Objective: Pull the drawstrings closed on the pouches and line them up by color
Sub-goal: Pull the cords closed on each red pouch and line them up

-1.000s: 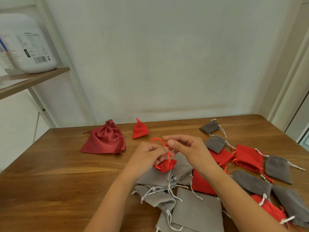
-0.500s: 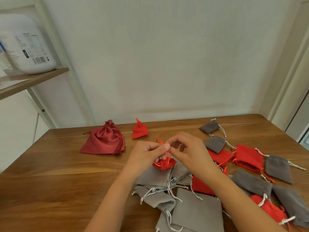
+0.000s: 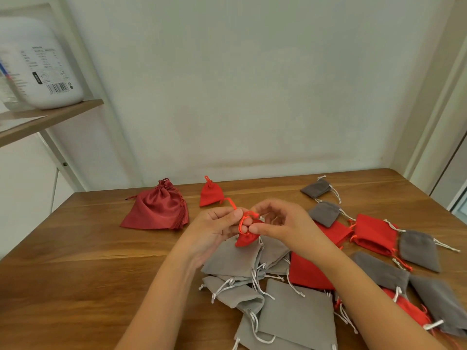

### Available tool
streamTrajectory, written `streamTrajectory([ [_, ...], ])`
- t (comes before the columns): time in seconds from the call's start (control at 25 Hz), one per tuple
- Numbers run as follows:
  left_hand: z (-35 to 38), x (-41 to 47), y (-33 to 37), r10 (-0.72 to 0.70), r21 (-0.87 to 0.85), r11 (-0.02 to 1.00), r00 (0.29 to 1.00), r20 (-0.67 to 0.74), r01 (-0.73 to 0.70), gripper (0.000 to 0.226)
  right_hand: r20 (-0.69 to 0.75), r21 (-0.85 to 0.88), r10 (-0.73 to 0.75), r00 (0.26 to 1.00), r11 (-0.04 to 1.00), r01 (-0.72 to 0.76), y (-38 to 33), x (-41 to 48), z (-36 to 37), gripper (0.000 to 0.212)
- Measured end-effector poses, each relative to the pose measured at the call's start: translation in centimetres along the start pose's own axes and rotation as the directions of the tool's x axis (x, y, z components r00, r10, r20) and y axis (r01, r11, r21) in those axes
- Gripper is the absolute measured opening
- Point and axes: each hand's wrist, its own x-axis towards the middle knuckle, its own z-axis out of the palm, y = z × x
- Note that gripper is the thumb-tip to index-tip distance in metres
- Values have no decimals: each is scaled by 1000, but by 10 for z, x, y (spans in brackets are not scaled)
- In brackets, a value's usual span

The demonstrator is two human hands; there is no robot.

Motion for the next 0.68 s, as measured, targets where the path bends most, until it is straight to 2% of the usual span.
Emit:
streamTrajectory([
  [0.12,1,-1,0,39,60,997,998,38,-42,19,35,-49,36,999,998,-34,2,-1,4,13],
  [0.24,-3,-4,3,33,87,995,990,134,-45,20,69,-63,-14,998,998,19,-3,-4,6,8],
  [0.36,-9,-6,5,24,119,992,982,186,-47,10,117,-12,-51,992,999,52,-7,-6,6,8],
  [0.52,-9,-5,6,78,234,968,996,49,-88,10,114,13,-58,992,998,57,-10,-6,6,10],
  [0.68,-3,-4,4,227,433,882,973,-51,-183,11,37,-27,-58,998,998,59,-5,-4,5,13],
])
